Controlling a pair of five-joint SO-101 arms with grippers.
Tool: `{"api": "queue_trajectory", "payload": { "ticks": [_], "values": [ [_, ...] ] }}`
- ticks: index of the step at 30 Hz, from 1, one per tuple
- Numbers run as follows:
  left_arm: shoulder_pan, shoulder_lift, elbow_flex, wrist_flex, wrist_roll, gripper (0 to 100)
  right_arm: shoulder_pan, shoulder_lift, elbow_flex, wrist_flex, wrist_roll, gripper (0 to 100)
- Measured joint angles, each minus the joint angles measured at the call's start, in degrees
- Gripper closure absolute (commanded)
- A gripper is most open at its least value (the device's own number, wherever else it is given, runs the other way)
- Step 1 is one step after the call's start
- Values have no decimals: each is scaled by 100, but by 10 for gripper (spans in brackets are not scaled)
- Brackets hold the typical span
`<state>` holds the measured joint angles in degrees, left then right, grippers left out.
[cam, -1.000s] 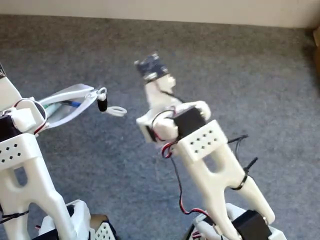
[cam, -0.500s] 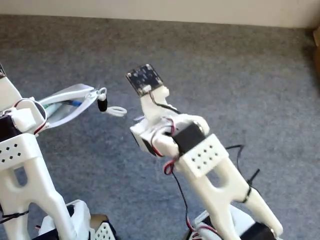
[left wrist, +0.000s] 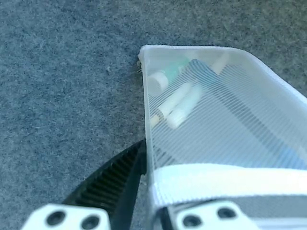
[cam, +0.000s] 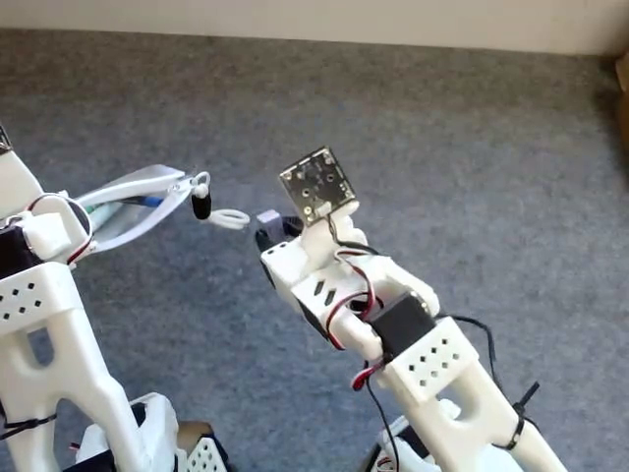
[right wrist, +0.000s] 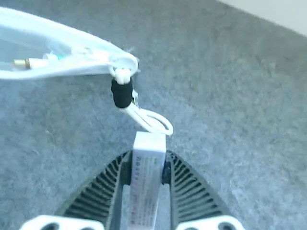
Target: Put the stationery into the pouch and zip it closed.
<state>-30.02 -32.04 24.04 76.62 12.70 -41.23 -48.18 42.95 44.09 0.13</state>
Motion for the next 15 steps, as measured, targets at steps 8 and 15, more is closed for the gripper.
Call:
{"api": "queue_trajectory", "payload": {
  "ticks": [8, 15],
  "values": [
    [0, 0, 0, 0, 0, 992, 0, -123, 53, -255, 0, 994],
    [0, 0, 0, 0, 0, 992, 0, -123, 62, -255, 0, 994]
  ]
}}
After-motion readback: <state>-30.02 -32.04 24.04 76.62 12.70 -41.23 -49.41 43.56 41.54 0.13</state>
